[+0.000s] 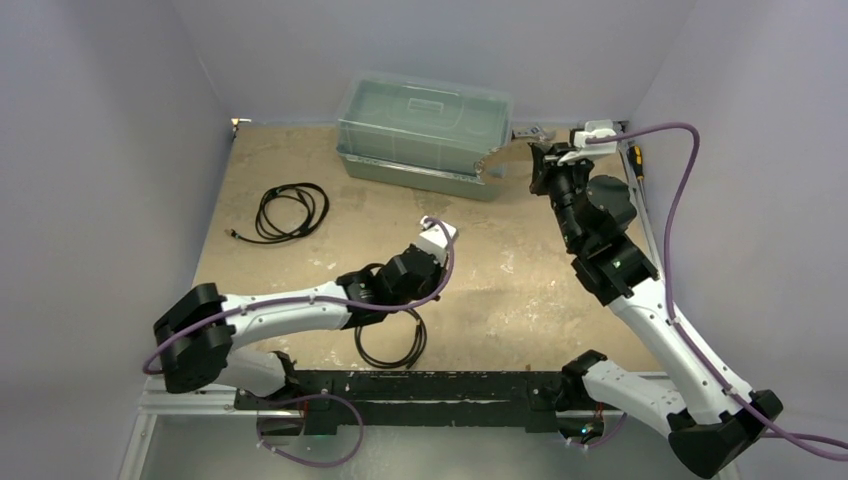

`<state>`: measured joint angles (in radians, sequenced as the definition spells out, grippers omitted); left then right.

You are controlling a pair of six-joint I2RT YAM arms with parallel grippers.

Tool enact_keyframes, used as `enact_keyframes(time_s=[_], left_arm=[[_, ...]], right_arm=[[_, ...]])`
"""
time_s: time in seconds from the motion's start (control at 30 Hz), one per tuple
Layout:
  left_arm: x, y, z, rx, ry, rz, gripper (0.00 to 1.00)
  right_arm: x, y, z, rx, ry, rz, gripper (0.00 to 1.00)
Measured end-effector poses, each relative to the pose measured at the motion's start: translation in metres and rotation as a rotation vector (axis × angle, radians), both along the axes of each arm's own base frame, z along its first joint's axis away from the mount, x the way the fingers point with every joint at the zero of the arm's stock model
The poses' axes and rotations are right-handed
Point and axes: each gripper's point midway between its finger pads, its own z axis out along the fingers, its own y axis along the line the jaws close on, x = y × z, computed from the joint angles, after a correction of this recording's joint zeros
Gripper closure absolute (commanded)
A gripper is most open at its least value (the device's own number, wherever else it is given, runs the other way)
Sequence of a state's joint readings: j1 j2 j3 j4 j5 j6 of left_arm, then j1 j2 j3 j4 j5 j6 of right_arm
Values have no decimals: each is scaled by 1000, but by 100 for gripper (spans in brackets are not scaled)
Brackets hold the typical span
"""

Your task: Put the keys on the keyring

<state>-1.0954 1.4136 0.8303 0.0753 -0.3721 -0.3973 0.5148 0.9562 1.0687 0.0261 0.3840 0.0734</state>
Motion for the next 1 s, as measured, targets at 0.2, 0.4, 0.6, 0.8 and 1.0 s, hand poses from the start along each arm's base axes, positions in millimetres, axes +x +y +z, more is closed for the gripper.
enact_keyframes(time_s=[0.2,0.4,0.6,0.8,1.0], left_arm=[[-12,27,31,1,-36,-15,100],[-16,54,66,40,-85,-1,100],[-19,82,101,107,-152,-1,100],[-22,108,130,144,-291,-38,100],[-23,135,132,125,-376,-26,100]], right_arm=[[-2,12,-24,-16,38,64,100],[-3,30,-45,-34,76,157,100],[-7,52,-60,-46,98,281,100],[-13,85,-69,-50,102,447,100],[-25,116,-85,-65,124,587,100]])
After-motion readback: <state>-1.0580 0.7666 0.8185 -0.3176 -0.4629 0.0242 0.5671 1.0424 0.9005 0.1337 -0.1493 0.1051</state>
